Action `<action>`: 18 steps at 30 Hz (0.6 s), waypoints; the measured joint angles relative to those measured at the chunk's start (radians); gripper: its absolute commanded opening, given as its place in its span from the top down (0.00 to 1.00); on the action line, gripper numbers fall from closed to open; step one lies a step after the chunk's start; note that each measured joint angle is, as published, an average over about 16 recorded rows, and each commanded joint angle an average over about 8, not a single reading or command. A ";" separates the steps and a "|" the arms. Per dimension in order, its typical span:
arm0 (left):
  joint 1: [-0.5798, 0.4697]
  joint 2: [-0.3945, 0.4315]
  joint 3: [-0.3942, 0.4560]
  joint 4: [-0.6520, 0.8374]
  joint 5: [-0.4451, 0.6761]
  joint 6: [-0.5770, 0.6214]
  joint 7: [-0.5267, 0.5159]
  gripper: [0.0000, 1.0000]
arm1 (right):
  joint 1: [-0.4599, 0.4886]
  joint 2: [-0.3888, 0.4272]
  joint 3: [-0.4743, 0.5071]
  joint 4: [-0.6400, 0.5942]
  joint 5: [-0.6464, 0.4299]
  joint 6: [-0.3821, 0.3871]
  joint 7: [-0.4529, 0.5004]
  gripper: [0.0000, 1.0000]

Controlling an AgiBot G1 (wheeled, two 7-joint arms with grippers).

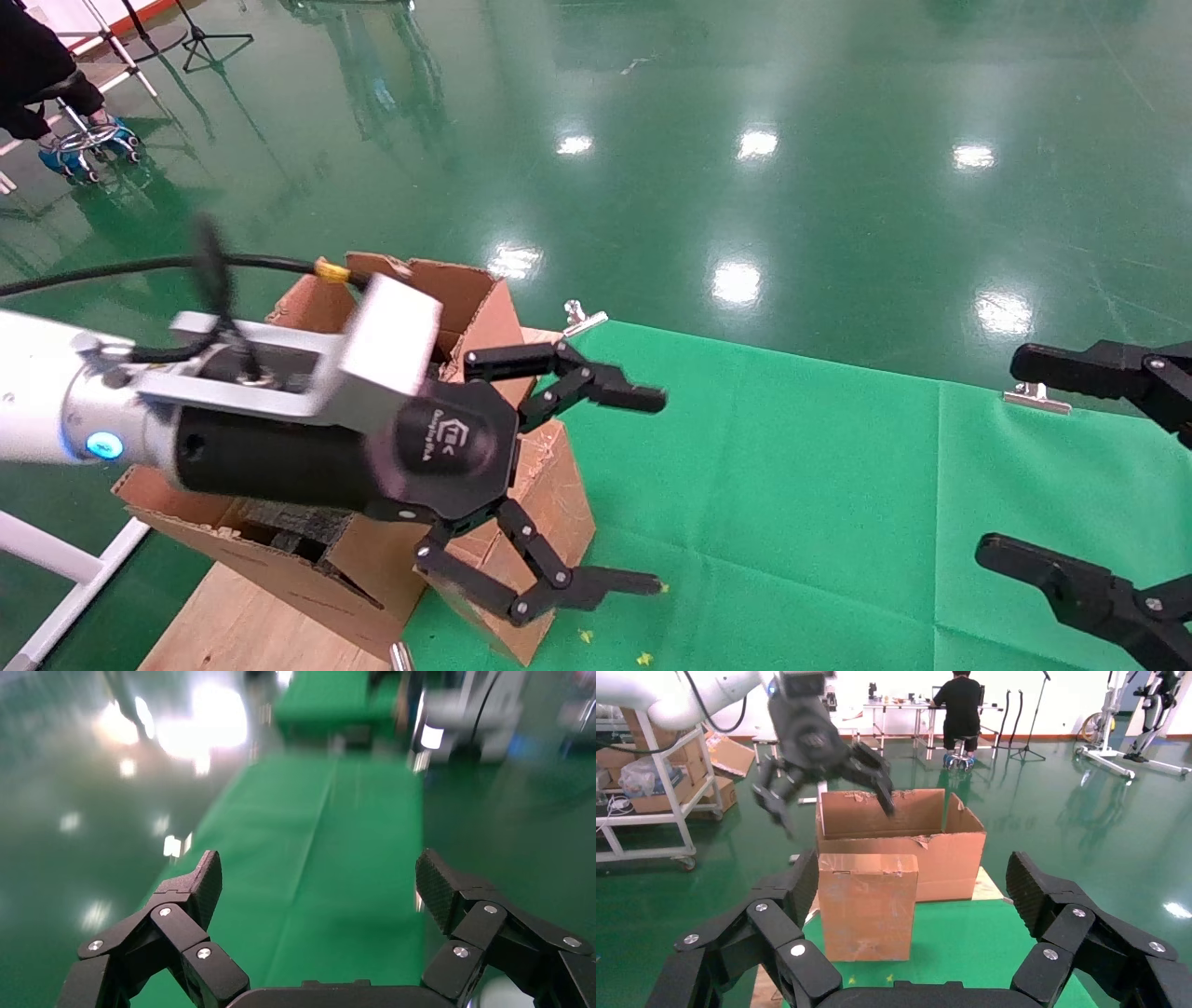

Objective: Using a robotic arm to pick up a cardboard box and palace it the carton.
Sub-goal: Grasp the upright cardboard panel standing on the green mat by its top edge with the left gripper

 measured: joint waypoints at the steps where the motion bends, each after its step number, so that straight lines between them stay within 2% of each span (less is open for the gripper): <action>1: -0.014 -0.003 0.009 -0.004 0.019 0.002 -0.011 0.00 | 0.000 0.000 0.000 0.000 0.000 0.000 0.000 1.00; 11: -0.135 -0.008 0.110 -0.008 0.221 0.024 -0.138 0.00 | 0.000 0.000 0.000 0.000 0.000 0.000 0.000 1.00; 18: -0.223 -0.006 0.184 -0.006 0.395 0.015 -0.332 0.00 | 0.000 0.000 0.000 0.000 0.000 0.000 0.000 1.00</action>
